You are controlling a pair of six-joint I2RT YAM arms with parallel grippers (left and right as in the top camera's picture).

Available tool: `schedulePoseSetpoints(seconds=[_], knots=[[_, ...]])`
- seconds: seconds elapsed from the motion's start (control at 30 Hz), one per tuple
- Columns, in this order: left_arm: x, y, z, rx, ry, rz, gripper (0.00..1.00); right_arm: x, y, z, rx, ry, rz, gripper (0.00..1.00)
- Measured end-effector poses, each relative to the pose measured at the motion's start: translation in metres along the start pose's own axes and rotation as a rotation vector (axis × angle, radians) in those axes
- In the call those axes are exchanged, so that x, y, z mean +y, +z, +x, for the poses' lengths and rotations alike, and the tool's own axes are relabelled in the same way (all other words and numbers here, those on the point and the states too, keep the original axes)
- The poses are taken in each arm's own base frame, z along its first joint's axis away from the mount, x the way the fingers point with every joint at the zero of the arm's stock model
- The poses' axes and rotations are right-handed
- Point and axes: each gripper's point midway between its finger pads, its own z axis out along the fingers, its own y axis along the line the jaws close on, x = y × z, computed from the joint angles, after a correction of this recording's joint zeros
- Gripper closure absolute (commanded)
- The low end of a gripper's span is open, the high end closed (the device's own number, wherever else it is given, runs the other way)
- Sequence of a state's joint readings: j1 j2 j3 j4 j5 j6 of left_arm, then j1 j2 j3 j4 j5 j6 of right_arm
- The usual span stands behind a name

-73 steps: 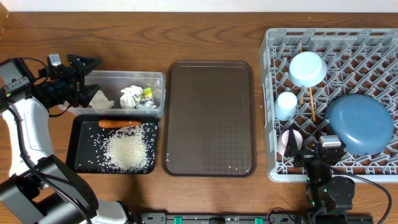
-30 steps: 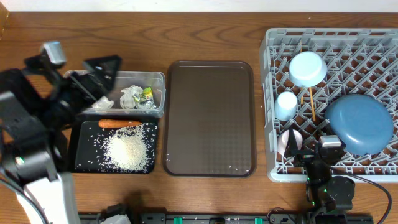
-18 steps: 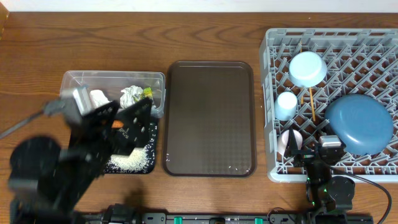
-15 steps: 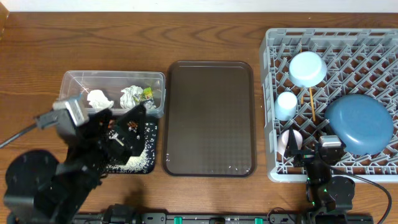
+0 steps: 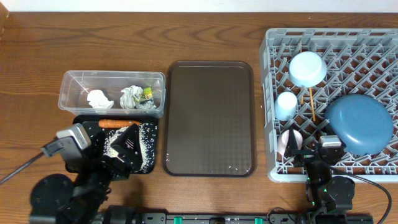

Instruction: Sort waste into correct bins and load items into the dishwasher rack

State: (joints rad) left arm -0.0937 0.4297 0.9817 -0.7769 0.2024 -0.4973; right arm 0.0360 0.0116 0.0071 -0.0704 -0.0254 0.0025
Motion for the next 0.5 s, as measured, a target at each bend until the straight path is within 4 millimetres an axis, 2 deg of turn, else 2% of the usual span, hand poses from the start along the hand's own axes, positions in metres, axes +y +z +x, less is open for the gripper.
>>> schedulePoseSetpoints(seconds=[0.2, 0.5], knots=[[0.015, 0.027, 0.016, -0.081, 0.014, 0.051, 0.02, 0.000, 0.000, 0.000, 0.000, 0.000, 0.000, 0.01], [0.026, 0.054, 0.025, -0.274, 0.037, 0.175, 0.02, 0.000, 0.000, 0.000, 0.000, 0.000, 0.000, 0.01]])
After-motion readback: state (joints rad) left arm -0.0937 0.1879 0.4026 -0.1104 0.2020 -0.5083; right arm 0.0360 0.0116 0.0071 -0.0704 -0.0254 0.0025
